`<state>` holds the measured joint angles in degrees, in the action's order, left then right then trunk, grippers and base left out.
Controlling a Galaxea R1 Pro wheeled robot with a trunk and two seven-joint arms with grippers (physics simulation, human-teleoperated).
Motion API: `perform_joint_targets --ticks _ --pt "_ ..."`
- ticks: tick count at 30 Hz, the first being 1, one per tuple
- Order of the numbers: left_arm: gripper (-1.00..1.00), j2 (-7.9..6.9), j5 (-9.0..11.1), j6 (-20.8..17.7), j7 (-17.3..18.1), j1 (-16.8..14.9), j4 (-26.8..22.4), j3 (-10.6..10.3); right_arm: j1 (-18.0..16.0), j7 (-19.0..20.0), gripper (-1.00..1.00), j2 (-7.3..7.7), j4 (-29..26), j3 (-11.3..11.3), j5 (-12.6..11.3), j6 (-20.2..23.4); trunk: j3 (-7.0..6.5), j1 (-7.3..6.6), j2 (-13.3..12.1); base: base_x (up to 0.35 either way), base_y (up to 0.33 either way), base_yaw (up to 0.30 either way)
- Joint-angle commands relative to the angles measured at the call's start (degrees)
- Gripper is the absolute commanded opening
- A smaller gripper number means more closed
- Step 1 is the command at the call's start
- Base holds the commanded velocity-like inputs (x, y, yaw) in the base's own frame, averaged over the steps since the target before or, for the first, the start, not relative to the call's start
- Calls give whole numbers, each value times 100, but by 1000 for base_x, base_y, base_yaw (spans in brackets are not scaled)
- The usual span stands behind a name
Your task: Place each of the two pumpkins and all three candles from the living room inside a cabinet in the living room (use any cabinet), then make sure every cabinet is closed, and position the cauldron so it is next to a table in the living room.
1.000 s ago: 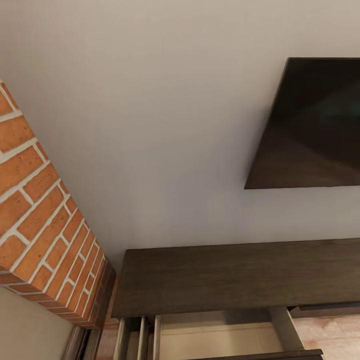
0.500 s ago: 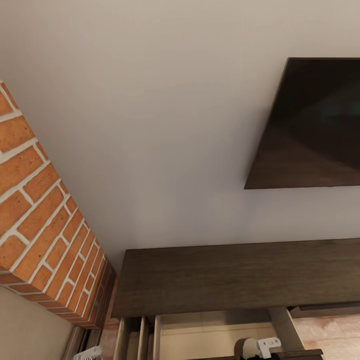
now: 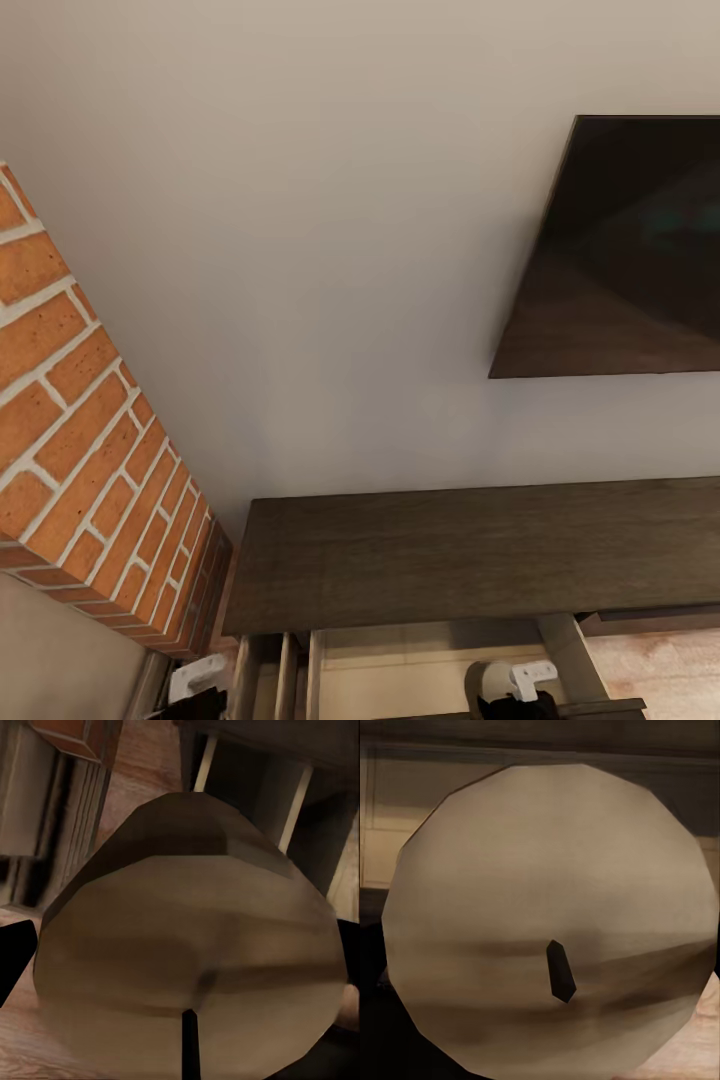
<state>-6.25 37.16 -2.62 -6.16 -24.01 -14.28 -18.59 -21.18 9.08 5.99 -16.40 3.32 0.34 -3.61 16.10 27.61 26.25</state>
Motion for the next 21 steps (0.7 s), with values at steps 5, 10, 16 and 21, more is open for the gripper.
perform_joint_targets --ticks 5,10,16,21 --pt "-100 24 -15 -352 -1 1 -309 -2 0 -10 -100 -8 -21 0 1 0 1 0 0 0 0 0" --pt "-100 73 -13 -511 11 6 -330 -27 0 -12 -100 -18 46 1 -25 0 1 0 0 0 0 0" --pt "-100 329 -23 -512 10 18 -318 -39 0 -12 -100 -11 46 -4 -25 0 1 0 0 0 0 0" --pt "-100 437 -24 -519 10 19 -320 -39 0 -12 -100 4 -46 1 -4 7 1 0 0 0 0 0"
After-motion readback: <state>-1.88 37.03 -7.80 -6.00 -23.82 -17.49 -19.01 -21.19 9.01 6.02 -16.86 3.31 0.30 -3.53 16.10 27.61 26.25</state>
